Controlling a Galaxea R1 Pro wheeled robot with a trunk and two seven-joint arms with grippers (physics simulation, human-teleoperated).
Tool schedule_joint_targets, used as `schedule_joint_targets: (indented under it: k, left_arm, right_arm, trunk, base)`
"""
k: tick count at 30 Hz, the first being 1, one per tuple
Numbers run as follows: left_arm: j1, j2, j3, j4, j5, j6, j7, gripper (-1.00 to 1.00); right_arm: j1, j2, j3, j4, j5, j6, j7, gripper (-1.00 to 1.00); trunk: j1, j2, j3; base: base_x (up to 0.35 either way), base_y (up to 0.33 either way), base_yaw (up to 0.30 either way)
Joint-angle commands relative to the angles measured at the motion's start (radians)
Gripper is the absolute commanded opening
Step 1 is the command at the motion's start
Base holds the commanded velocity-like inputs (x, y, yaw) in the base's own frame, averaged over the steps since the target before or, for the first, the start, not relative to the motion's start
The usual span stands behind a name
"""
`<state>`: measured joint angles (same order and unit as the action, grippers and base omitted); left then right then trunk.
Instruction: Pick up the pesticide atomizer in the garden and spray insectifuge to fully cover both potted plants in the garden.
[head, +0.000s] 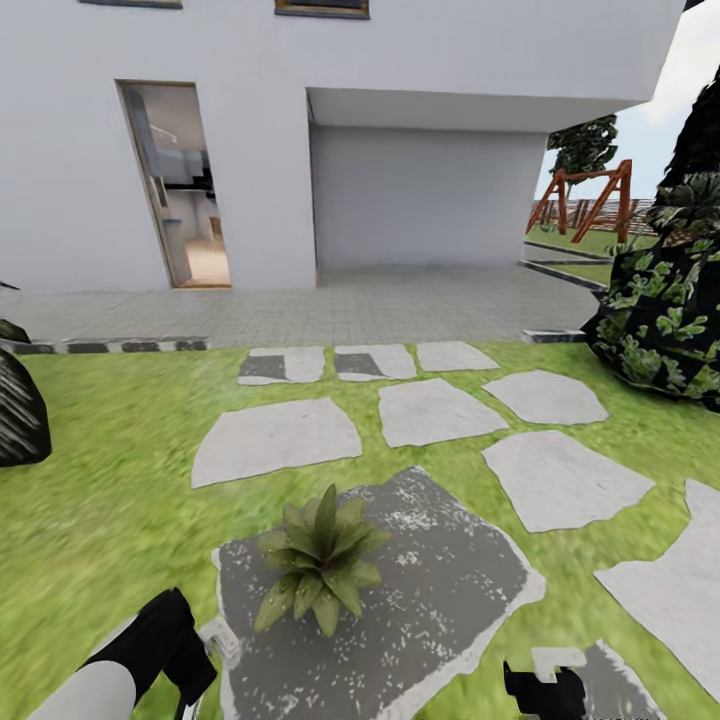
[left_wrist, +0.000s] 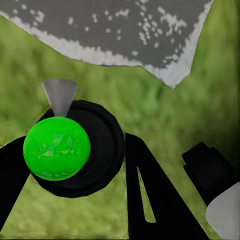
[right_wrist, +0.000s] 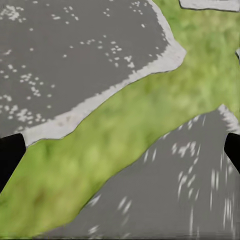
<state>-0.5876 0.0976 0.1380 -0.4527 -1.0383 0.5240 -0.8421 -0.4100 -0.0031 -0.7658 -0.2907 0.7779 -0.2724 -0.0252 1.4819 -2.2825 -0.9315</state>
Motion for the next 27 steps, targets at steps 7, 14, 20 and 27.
schedule_joint_targets:
  k: [7,14,20,27]
  left_arm:
    - [-0.005,-0.004,-0.003,-0.003,-0.006,0.126,-0.012,-1.0]
    - [-0.036,-0.013,-0.002,-0.027,0.003,0.177,-0.023,-1.0]
    - [-0.038,-0.011,-0.003,-0.033,0.002,0.179,-0.074,-1.0]
    - [-0.038,-0.017,-0.001,-0.034,0.005,0.182,-0.076,-1.0]
  right_arm:
    - [-0.001,0.0,-0.007,0.001,0.011,-0.005,-0.002,1.0]
    - [-0.001,-0.008,-0.007,0.001,0.014,-0.005,-0.001,1.0]
    - [-0.001,-0.011,-0.007,0.001,0.013,-0.005,-0.001,1.0]
    - [-0.001,-0.011,-0.007,0.002,0.012,-0.005,-0.003,1.0]
  trunk:
    - [-0.001,0.0,-0.001]
    - [-0.001,0.0,-0.001]
    - [-0.001,0.0,-0.001]
    - [-0.001,0.0,-0.001]
  base:
    - [-0.057,-0.008,0.271]
    - [-0.001,0.0,0.044]
    - [0.136,-0.118,0.0]
    - [0.101,-0.263,0.019]
